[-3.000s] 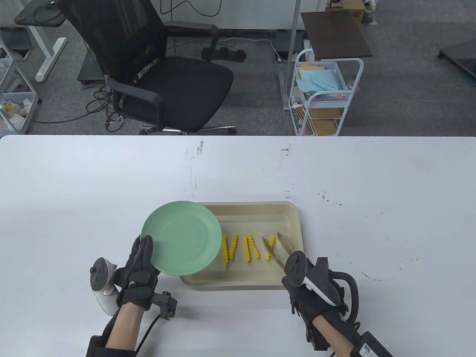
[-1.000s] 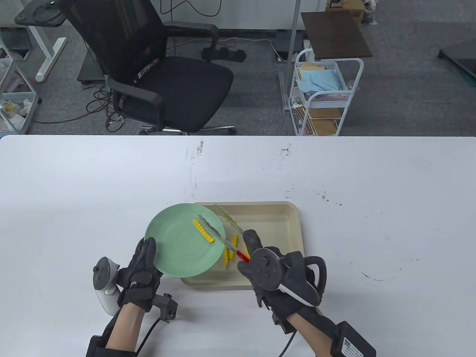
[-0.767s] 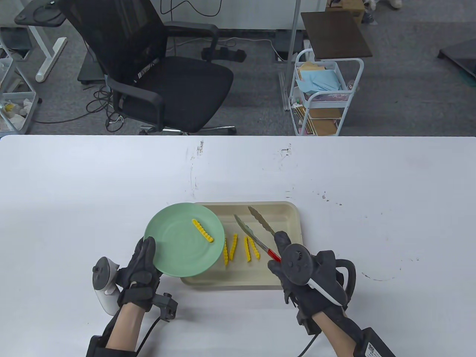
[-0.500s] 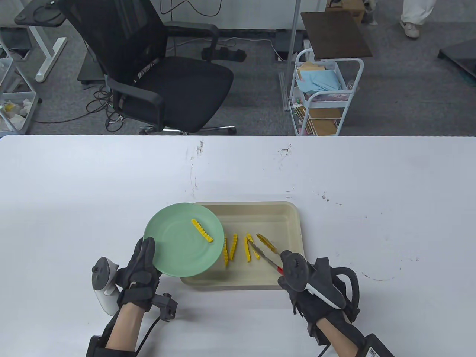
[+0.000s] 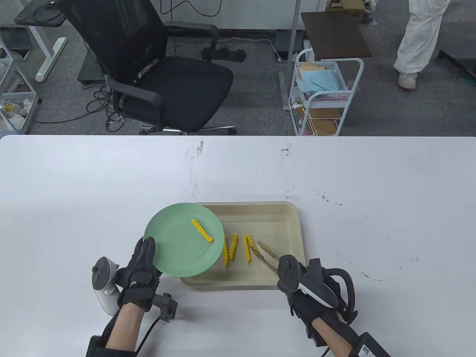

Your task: Hold plate and receive fries gripped by tongs from baking tray

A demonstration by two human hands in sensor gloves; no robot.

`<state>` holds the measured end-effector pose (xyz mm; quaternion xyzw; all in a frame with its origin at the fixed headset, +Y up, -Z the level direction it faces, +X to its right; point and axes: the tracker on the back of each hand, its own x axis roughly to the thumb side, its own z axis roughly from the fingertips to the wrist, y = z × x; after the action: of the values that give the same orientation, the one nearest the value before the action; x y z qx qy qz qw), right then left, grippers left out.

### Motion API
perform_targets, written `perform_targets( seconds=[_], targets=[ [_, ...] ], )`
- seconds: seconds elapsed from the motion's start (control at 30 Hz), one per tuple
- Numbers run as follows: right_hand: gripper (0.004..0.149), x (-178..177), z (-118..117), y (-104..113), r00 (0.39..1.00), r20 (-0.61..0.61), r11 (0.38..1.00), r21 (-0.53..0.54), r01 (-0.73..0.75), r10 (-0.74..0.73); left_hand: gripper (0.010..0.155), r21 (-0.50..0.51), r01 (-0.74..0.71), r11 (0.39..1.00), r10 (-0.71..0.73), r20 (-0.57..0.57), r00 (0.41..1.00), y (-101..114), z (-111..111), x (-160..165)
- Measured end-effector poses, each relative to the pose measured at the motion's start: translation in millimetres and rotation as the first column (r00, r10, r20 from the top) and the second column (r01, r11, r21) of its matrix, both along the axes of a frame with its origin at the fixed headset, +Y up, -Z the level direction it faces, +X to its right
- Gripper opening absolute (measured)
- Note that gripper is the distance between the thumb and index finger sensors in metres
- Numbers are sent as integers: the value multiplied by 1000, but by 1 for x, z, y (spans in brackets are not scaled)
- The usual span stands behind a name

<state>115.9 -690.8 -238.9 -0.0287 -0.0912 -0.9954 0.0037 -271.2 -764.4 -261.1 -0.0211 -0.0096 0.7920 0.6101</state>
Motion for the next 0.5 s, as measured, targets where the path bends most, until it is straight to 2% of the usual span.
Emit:
perform_targets(
  seconds=[0.3,0.37,0.5],
  targets=[
    [55,14,-6,2,994,64,995,39,90,-92,64,-1,0,1000,0,-3,1000,0,0,0],
    [55,20,-7,10,988,77,990,64,127,-132,64,-2,-1,1000,1,-4,1000,0,0,0],
    [55,22,-2,39,980,66,972,153,178,-190,64,-3,0,1000,0,-3,1000,0,0,0]
  ],
)
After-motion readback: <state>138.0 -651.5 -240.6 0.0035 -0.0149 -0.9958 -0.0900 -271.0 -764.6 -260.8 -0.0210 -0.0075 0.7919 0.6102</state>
